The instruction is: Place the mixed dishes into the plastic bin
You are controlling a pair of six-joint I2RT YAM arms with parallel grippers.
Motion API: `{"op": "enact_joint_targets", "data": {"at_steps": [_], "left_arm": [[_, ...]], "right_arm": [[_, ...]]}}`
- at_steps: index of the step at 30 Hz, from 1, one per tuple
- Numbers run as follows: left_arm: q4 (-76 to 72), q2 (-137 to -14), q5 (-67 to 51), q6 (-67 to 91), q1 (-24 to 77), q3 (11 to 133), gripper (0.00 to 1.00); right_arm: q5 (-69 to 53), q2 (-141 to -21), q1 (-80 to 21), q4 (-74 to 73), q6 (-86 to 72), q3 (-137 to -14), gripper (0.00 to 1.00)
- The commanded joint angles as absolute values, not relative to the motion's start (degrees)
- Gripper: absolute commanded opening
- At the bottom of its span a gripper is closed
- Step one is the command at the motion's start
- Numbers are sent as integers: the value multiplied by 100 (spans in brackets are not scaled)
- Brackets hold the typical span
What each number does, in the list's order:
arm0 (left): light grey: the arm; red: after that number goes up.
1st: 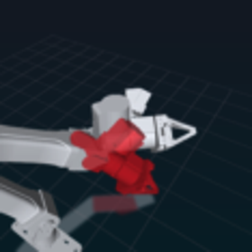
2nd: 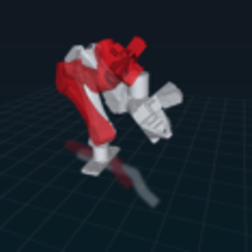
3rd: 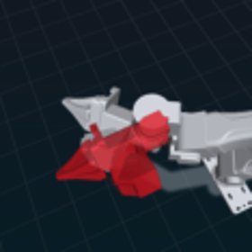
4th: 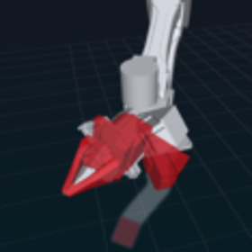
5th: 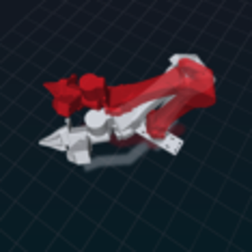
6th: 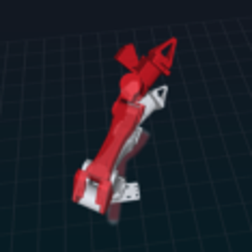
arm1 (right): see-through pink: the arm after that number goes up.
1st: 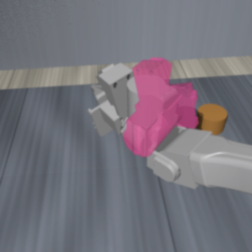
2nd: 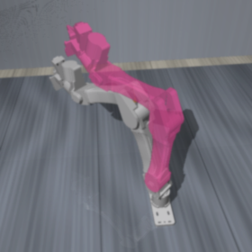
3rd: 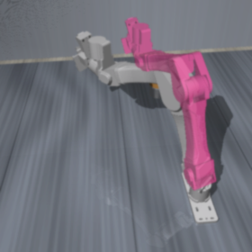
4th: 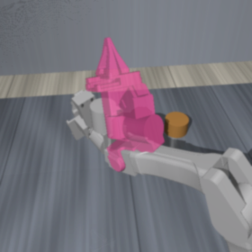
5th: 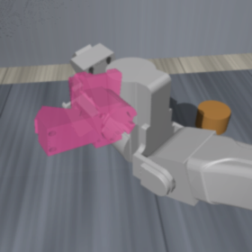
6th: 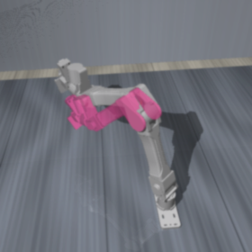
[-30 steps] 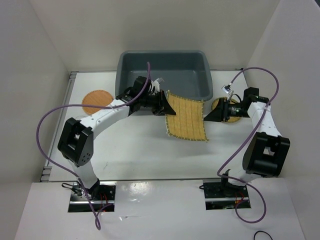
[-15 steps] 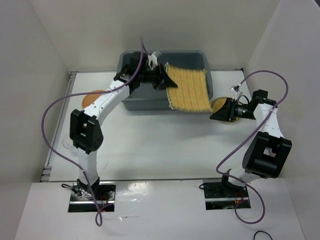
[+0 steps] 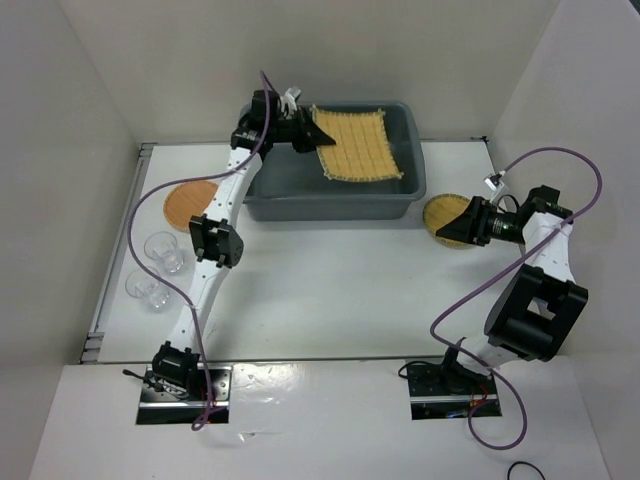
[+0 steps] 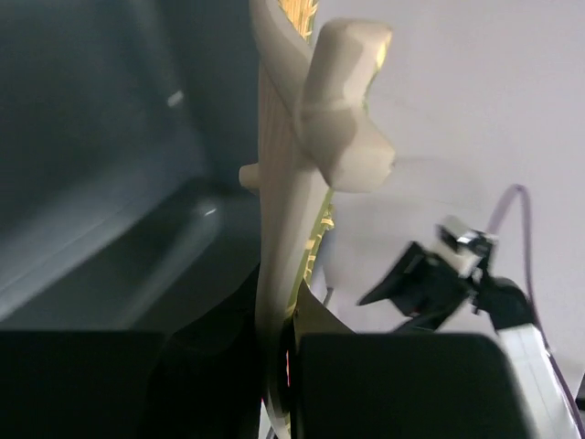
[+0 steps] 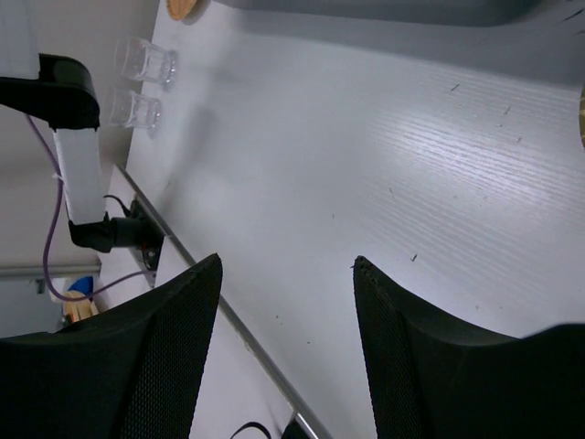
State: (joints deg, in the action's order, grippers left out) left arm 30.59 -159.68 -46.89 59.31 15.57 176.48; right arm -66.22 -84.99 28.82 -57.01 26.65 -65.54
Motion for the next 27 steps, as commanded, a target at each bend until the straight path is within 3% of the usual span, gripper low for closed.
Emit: {"op": "enact_joint_targets", "data": {"at_steps": [1, 23, 26, 27], "left_arm": [[3041, -16268, -5194, 6092, 1705, 17982, 0], [2910, -17630, -4966, 6003, 1644, 17982, 0], [2909, -17701, -4966, 6108, 1644, 17982, 2], [2909, -17701, -4966, 6108, 1644, 17982, 7]], "right_arm": [[-6557, -8183, 2979, -5511, 2681, -6469, 65], [-6223, -8306, 3199, -4993, 2092, -6293, 69], [-6109, -8244, 3199, -4931, 2013, -6240, 70], [-6108, -8183, 3199, -4931, 2013, -6240, 70]]}}
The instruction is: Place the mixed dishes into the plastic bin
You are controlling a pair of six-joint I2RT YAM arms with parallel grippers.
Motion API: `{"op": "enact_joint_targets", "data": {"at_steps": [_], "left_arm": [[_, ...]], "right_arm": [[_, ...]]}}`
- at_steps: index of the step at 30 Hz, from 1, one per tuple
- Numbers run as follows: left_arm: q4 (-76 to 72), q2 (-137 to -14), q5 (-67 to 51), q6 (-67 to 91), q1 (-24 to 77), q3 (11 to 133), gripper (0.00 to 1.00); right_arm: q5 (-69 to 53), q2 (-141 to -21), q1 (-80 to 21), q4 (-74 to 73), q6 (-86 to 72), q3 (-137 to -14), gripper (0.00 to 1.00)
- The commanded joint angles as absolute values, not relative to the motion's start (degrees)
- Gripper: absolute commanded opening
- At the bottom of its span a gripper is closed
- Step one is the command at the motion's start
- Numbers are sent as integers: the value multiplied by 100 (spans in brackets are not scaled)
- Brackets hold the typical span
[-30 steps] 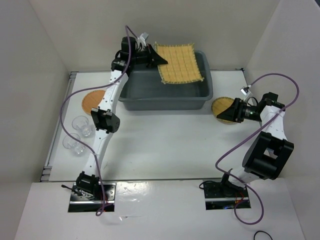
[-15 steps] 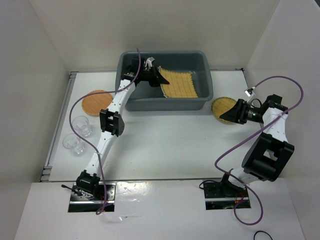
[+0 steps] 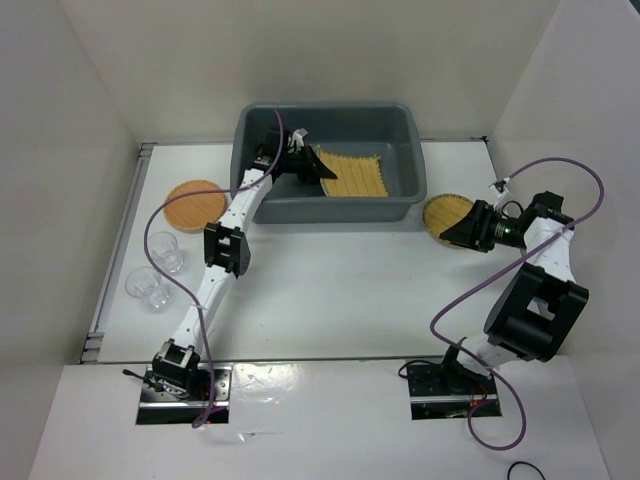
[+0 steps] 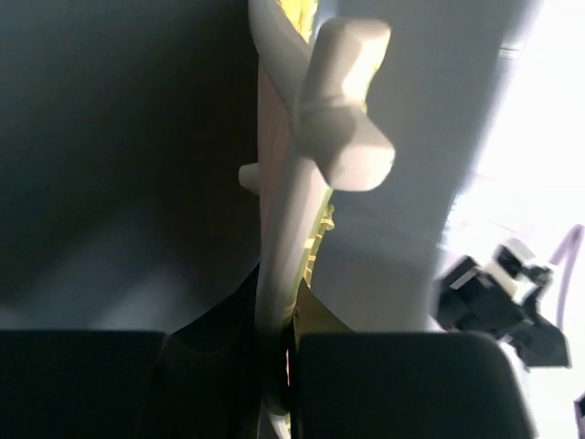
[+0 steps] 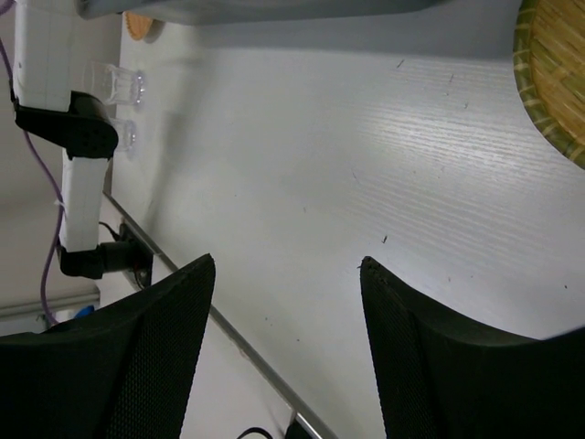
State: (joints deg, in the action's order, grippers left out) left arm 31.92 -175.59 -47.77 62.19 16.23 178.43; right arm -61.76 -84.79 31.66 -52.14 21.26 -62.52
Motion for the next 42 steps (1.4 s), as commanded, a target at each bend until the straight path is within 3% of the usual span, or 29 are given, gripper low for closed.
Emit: {"op": "enact_joint_targets", "data": {"at_steps": [1, 5, 8, 9, 10, 17, 23, 27, 33, 42], "left_arm": [[2909, -17701, -4966, 6108, 1644, 17982, 13], [2909, -17632, -4904, 6108, 1644, 17982, 34], [2909, -17430, -4843, 6108, 1644, 17982, 56], [2909, -17429, -4843, 6108, 1644, 17982, 90], [2909, -17342, -4843, 6169, 1644, 17982, 100], [3277, -16814, -4484, 6161, 1644, 17982, 100], [5104, -16278, -3280, 5433, 1538, 17982, 100], [6221, -15901, -2067, 4766, 1485, 17982, 100], [6863, -15794, -1452, 4509, 1485, 17982, 100], [7418, -14943, -756, 4334, 1714, 17982, 100]], "right_arm": [[-6056, -8104, 3199, -4870, 1960, -6240, 72], [-5915, -7876, 3269, -4703, 1662, -6188, 77], [-5713, -7734, 3383, -4544, 1512, -6187, 79], [-5617, -7682, 3471, -4544, 1373, -6187, 80], [-5494, -7682, 3533, -4422, 1284, -6187, 80], [-5160, -8207, 4411, -3964, 441, -6240, 84], [-5292, -9798, 4991, -4061, 220, -6635, 84], [-4624, -10046, 4940, -3631, 158, -6785, 84], [-3851, -10160, 4483, -2955, -43, -6838, 86], [-4304, -11372, 4079, -2127, -738, -6758, 86]]}}
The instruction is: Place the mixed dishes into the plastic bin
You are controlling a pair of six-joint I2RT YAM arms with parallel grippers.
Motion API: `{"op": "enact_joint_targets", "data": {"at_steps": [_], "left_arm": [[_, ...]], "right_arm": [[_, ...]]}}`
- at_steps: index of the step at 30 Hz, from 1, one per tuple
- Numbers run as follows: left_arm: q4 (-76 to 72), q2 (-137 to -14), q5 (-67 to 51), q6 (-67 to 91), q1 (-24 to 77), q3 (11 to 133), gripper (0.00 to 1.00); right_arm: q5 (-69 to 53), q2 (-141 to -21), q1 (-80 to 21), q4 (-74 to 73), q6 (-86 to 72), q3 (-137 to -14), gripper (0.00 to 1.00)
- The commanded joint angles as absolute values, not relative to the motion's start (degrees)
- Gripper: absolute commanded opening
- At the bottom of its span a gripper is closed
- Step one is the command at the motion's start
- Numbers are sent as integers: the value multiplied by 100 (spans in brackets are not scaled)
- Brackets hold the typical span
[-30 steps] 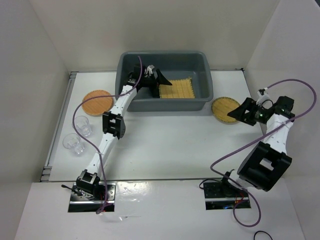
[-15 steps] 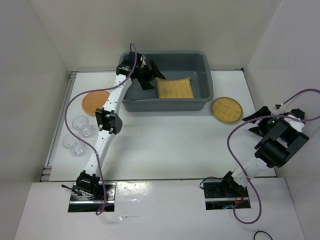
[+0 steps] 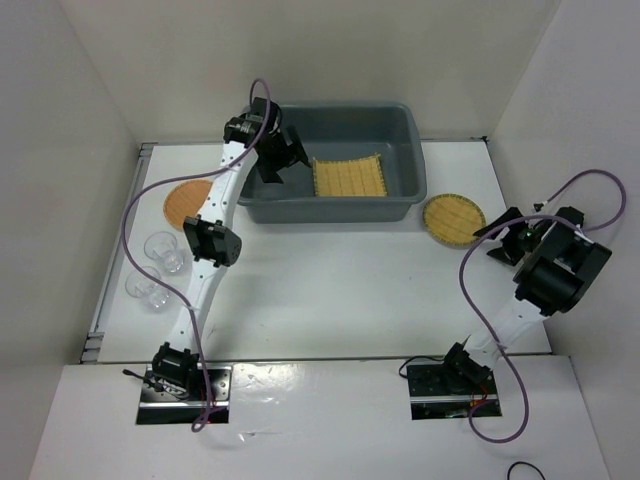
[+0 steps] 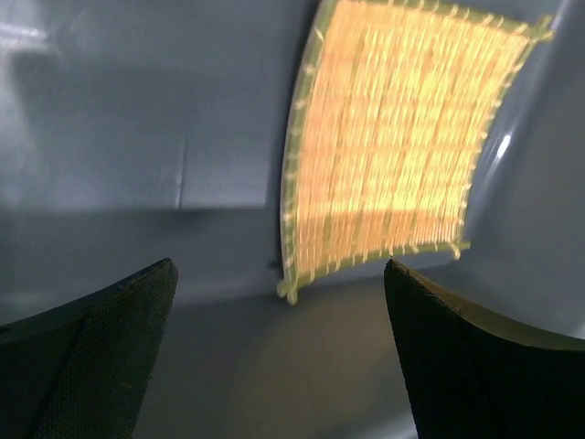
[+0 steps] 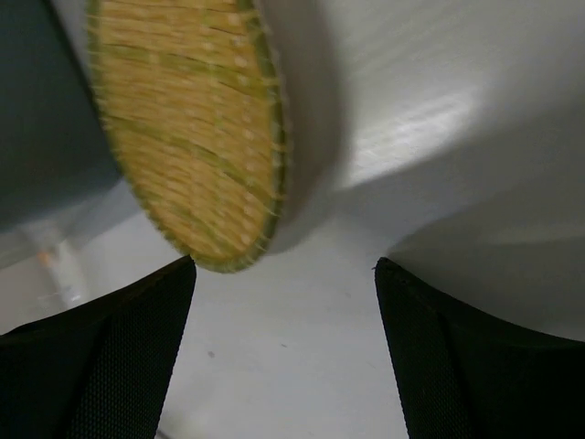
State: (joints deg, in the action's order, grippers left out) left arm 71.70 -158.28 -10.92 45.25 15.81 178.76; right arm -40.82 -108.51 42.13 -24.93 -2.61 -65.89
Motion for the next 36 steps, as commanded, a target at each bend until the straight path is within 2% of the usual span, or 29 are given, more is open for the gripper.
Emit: {"op": "enact_joint_targets", "data": {"at_steps": [1, 8, 11, 13, 15, 16, 18, 19, 25, 33, 36], "left_arm": [[7418, -14689, -808, 4272, 1714, 17982, 100], [7418, -13668, -1081, 4245, 2038, 17859, 100], [7418, -13474, -1081, 4376, 2179, 17807, 100], [7418, -13342, -1081, 4429, 2276, 17580, 100], [7418, -13202, -1081, 4430, 2364, 17360, 100], [7418, -13105, -1003, 4430, 2495, 17245, 100], [7418, -13017, -888, 4482, 2583, 16964, 100], [7418, -12930, -792, 4482, 2671, 16867, 100], [7418, -12578, -677, 4482, 2795, 16567, 100], [7418, -12427, -949, 4123, 2610, 16751, 100], [7418, -12480, -1194, 4000, 2409, 16927, 100]], "right_arm": [[-4411, -11521, 3965, -2127, -738, -6846, 84], [-4842, -12392, 3604, -1926, -1098, -7251, 83], [-5211, -12831, 3472, -1925, -1204, -7619, 79], [-5439, -13173, 3419, -1925, -1256, -7751, 70], [-5572, -13332, 3419, -1925, -1257, -7918, 53], [-5572, -13437, 3419, -1925, -1257, -7919, 27], [-5730, -13543, 3419, -2152, -1144, -8112, 6], [-5809, -13614, 3471, -2310, -934, -8182, 0], [-6293, -13299, 3805, -3234, 138, -8192, 0], [-6468, -10752, 4385, -4402, 1493, -7945, 0], [-6723, -9542, 4518, -3783, 1048, -8024, 0]]}}
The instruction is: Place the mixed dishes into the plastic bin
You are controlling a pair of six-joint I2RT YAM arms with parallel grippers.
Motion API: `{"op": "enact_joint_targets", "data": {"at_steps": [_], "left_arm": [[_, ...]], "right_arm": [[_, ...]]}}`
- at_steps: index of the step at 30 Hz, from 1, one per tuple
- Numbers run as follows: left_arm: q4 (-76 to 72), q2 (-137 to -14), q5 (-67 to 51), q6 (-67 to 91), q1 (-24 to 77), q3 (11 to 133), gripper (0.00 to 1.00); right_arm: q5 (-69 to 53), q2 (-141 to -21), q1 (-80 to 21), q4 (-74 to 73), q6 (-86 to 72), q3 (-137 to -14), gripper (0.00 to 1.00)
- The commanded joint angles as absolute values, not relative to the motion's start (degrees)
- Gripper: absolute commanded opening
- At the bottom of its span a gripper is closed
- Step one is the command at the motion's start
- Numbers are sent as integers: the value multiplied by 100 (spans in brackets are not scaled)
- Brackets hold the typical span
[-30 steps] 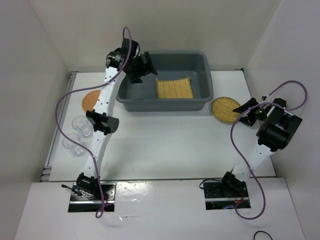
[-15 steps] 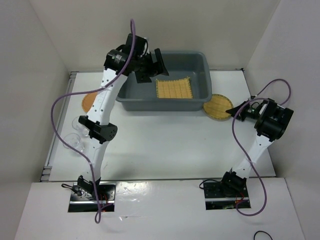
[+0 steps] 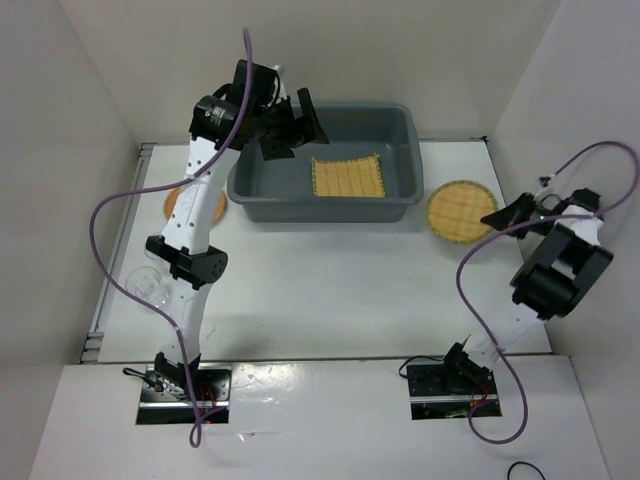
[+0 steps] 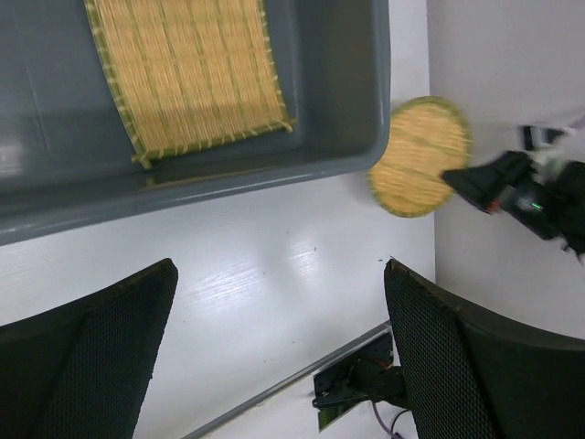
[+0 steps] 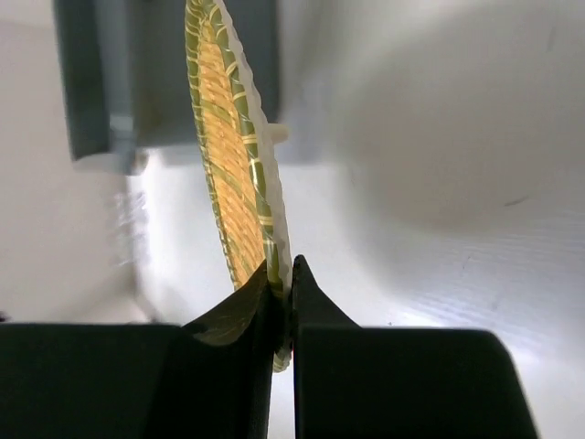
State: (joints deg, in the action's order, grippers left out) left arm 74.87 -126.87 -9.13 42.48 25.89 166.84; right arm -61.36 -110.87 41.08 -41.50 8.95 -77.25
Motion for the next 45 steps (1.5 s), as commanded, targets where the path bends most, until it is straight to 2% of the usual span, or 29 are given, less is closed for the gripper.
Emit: {"op": "enact_joint_targets", "data": {"at_steps": [1, 3, 6, 9, 15, 16, 20, 24, 34, 40, 43, 45], "left_arm": [[7418, -12541, -1256, 3947, 2356, 17058, 100], [7418, -12612, -1371, 3824, 2251, 17269, 100], [7418, -12612, -1433, 3604, 2101, 17377, 100], [7418, -12288, -1056, 3516, 1986, 16536, 100], [7140, -10113, 518, 3516, 1452, 13233, 100], [6911, -9759, 519, 3516, 1346, 12114, 100], [6057, -8168, -112, 3463, 494, 9632, 100], [5880, -7052, -395, 3585, -26, 8301, 100], [6152, -6601, 9, 3752, -396, 7866, 100], [6336, -6784, 281, 3814, -501, 8129, 100], [6390, -6934, 431, 3762, -501, 8419, 100], [6390, -7101, 640, 3710, -501, 8577, 100]], "right_arm": [[-6776, -9275, 4518, -3623, 907, -8207, 0], [-6776, -8635, 4518, -3210, 380, -8445, 0], [-6908, -8411, 3966, -2672, -44, -9042, 0], [-6847, -8621, 3035, -2506, -368, -9806, 0], [-6531, -10500, 1355, -2848, -886, -11448, 0], [-6452, -10807, 1206, -2726, -983, -11513, 0], [-5574, -11451, 485, -2960, -362, -11935, 0], [-5257, -12101, 72, -2961, -256, -12128, 0], [-4220, -13455, -202, -3234, 246, -12691, 0], [-3902, -14018, -202, -3182, 44, -12972, 5], [-3902, -14142, -150, -3182, -8, -13025, 12], [-3902, -14203, -149, -3182, -9, -13087, 32]]}}
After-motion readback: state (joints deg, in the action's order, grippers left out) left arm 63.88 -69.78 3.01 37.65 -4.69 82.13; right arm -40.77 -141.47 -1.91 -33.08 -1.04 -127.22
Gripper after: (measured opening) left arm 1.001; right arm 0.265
